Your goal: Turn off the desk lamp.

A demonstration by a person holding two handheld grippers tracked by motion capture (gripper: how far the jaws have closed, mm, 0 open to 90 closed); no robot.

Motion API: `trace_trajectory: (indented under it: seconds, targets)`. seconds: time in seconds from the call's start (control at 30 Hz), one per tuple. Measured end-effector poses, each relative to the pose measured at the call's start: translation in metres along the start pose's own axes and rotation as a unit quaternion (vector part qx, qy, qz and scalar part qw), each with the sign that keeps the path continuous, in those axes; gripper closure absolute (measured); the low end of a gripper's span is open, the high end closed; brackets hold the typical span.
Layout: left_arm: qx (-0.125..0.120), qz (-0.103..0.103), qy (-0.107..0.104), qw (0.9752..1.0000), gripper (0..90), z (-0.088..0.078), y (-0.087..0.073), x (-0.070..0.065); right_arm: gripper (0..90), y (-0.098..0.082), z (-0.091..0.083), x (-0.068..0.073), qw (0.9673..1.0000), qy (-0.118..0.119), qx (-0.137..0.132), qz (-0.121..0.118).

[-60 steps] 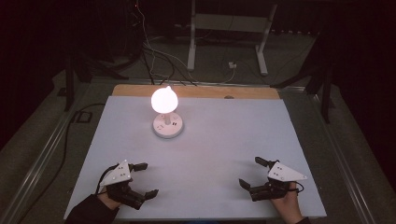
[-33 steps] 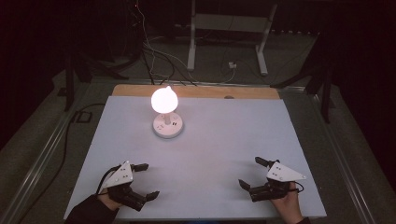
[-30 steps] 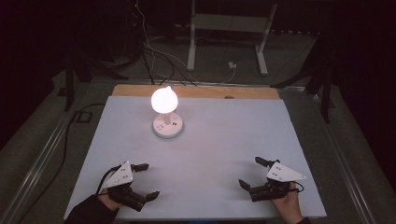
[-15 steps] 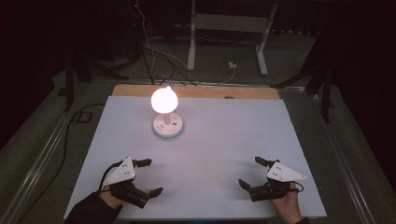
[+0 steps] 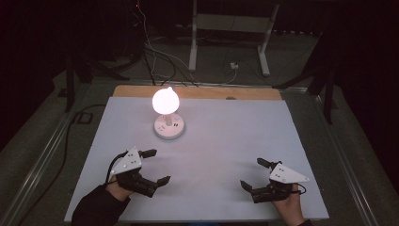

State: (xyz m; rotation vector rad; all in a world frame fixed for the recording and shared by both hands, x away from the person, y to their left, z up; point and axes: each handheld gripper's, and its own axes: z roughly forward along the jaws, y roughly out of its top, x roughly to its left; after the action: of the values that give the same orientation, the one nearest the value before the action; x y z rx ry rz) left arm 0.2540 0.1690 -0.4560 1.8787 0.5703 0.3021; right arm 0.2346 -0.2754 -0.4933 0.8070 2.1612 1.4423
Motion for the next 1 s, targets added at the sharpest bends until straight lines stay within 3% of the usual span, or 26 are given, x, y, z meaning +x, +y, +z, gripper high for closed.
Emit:
trace_trajectory:
  seconds: [0.33,0.47,0.57,1.0]
  targets:
    - [0.008,-0.010,0.039,0.9991,0.5,0.017,0.012,0.007,0.0,0.000,-0.001,-0.001,1.0000,0.001,-0.003,0.001]
    - [0.000,-0.022,0.056,0.9982,0.5,0.022,0.015,0.010,0.0,0.000,-0.001,-0.001,1.0000,0.001,-0.002,0.001]
    - [0.001,-0.023,0.077,0.9968,0.5,0.027,0.017,0.012,0.0,-0.001,-0.001,-0.002,1.0000,0.001,-0.002,0.005]
    - [0.002,-0.043,0.126,0.9910,0.5,0.050,0.019,0.023,0.0,-0.001,-0.001,-0.002,1.0000,0.001,-0.003,0.007]
